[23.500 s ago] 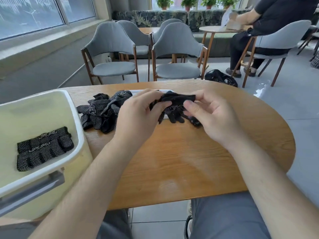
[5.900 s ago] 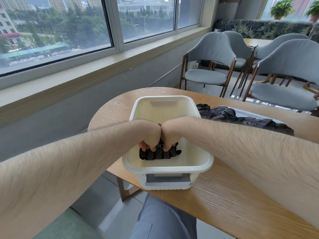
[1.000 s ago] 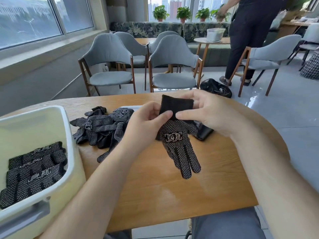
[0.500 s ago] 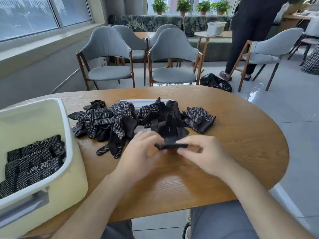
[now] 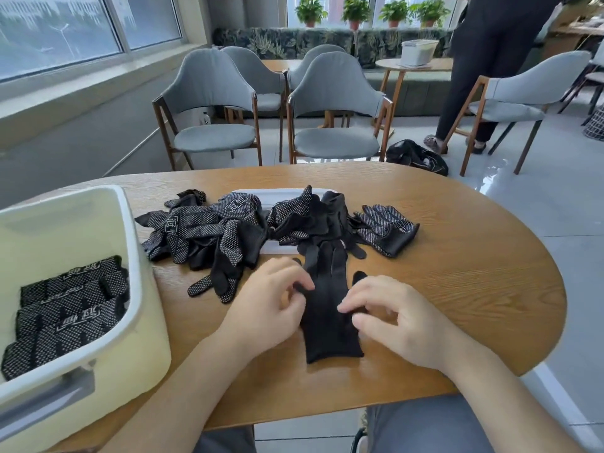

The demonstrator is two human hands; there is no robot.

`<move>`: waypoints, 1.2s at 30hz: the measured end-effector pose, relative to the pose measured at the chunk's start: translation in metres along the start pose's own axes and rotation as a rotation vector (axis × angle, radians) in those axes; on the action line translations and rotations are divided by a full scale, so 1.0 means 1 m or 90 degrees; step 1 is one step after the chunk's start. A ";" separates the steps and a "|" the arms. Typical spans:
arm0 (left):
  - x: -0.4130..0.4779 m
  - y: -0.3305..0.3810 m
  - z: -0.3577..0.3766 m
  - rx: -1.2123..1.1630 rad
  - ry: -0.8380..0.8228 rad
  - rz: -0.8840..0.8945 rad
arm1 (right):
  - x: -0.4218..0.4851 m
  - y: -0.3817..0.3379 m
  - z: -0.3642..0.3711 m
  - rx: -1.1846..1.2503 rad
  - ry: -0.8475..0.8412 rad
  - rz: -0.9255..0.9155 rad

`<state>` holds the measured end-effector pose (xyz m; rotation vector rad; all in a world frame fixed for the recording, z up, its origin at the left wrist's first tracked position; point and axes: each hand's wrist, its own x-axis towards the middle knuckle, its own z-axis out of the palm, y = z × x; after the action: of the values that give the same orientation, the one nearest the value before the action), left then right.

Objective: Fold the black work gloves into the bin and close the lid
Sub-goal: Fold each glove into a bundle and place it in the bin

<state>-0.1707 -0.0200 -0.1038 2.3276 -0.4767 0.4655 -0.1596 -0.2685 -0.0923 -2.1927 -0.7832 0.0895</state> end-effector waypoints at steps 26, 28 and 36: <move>0.149 0.001 -0.024 -0.404 0.227 -0.286 | 0.119 -0.018 -0.008 0.119 0.334 0.128; 0.142 0.010 -0.025 -0.451 0.176 -0.269 | 0.123 -0.024 -0.012 0.165 0.331 0.125; 0.111 0.017 -0.031 -0.523 0.018 -0.240 | 0.115 -0.037 -0.031 0.427 0.241 0.142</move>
<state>-0.0886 -0.0328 -0.0224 1.5545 -0.1525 0.0816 -0.0755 -0.2060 -0.0241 -1.5762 -0.2378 0.0378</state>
